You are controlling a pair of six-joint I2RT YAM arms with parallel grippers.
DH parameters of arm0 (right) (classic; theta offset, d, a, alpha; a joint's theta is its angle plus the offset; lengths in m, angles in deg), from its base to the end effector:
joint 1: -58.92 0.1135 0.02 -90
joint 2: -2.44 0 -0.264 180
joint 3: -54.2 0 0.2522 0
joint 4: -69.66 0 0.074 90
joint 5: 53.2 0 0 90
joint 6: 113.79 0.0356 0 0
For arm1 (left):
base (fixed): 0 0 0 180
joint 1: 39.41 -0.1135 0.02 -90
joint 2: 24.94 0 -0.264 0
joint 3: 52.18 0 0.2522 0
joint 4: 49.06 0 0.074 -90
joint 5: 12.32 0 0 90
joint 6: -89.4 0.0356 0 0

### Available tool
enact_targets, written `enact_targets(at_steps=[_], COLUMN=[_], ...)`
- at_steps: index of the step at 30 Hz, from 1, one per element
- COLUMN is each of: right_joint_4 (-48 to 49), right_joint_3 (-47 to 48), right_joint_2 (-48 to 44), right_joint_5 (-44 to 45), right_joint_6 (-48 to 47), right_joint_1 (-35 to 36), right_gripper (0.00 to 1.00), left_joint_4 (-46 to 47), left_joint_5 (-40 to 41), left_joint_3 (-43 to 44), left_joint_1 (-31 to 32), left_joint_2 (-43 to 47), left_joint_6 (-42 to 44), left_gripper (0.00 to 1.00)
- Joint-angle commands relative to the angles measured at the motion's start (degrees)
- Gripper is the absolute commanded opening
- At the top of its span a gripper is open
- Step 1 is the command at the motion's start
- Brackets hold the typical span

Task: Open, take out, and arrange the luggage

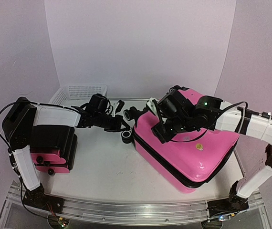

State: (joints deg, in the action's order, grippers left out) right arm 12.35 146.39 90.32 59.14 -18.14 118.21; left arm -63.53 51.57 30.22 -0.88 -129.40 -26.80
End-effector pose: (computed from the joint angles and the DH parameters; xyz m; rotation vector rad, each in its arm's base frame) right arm 0.1782 0.2734 0.3109 -0.9401 2.2105 0.0312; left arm 0.3069 -0.2644 0.2113 0.5262 2.3109 -1.0958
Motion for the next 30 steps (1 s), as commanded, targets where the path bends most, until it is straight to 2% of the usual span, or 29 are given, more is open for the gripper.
enact_targets(at_steps=[1, 3, 7, 13, 16, 19, 25, 28, 30], right_joint_4=[-10.23, -10.37, -10.72, -14.25, -15.21, -16.22, -21.93, -23.06, -23.43], right_joint_3=[5.42, 10.03, 20.23, 38.77, 45.37, 50.71, 64.88, 67.83, 68.24], right_joint_2=[1.84, 3.37, 9.69, 24.50, 29.98, 34.99, 46.40, 49.60, 50.30], right_joint_5=[-9.84, -8.85, -5.48, -1.78, -0.92, -4.49, 1.66, 5.37, 6.57], right_joint_6=[3.19, 5.34, 3.86, -6.99, -11.39, -14.40, -17.55, -20.04, -21.29], right_joint_1=[-1.42, -1.40, -1.44, -1.68, -2.37, -3.62, -4.34, -4.77, -4.87], right_gripper=[0.74, 0.84, 0.96, 0.98, 0.96, 0.90, 0.87, 0.77, 0.66], left_joint_4=[7.43, 8.05, 8.83, 9.85, 10.45, 11.61, 12.89, 13.10, 13.11], left_joint_5=[2.72, 3.17, 4.00, 5.47, 4.42, 3.87, 4.24, 4.50, 4.72], left_joint_3=[-1.03, -3.30, -6.85, -9.28, -9.31, -9.71, -11.33, -12.15, -12.49], left_joint_1=[-3.97, -3.17, -0.54, 0.78, 0.77, 0.72, 0.75, 0.76, 0.77], left_joint_2=[-0.29, 1.33, 4.00, 5.58, 5.25, 5.15, 6.01, 6.49, 6.64], left_joint_6=[-0.66, -1.27, -2.35, -4.52, -5.24, -5.90, -6.33, -6.15, -6.12], left_gripper=[0.00, 0.00, 0.00, 0.00, 0.00, 0.00, 0.00, 0.00, 0.00])
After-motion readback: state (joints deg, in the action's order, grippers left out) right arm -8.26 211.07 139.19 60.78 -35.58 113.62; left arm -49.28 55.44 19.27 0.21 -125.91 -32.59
